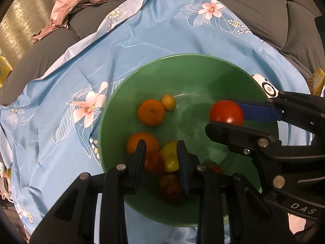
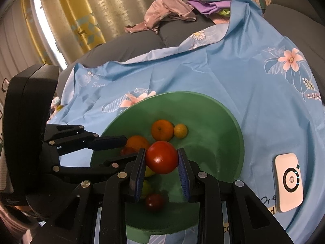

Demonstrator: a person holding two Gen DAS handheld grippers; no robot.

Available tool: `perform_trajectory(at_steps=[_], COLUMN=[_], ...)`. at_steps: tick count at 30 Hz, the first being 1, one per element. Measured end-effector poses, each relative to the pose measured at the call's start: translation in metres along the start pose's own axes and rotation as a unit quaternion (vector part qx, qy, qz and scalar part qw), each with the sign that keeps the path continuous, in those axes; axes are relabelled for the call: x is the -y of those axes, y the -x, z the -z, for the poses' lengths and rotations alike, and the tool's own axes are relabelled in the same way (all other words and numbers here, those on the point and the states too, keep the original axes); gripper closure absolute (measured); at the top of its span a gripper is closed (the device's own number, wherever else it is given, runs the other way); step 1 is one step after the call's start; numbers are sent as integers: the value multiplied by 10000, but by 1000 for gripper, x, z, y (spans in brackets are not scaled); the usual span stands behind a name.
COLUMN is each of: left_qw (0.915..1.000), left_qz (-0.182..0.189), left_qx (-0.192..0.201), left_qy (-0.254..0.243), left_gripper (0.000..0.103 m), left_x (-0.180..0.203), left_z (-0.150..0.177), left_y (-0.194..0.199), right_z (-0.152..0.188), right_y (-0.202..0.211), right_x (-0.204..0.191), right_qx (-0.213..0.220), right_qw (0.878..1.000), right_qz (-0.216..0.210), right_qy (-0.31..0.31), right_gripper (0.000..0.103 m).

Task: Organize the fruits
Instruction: 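Carry both tomatoes over the green bowl and lower them inside, then open the left gripper to release its tomato while the right gripper releases its tomato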

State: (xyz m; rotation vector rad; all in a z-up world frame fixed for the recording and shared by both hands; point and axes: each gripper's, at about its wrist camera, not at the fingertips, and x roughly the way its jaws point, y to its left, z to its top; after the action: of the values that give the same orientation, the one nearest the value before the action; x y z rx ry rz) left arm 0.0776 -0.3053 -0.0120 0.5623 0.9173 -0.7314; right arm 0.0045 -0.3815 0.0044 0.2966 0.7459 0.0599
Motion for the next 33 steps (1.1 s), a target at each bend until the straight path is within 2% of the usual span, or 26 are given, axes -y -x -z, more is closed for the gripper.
perform_trajectory(at_steps=[33], left_qw=[9996], left_qz=[-50], left_qx=[-203], left_qy=[-206], left_gripper=[73], left_x=[7], left_z=[-7], left_y=[-10], right_z=[-3], right_y=[-7], right_x=[3], right_qx=[-172], right_qw=[9995], right_qz=[270], right_qy=[54], right_gripper=[71])
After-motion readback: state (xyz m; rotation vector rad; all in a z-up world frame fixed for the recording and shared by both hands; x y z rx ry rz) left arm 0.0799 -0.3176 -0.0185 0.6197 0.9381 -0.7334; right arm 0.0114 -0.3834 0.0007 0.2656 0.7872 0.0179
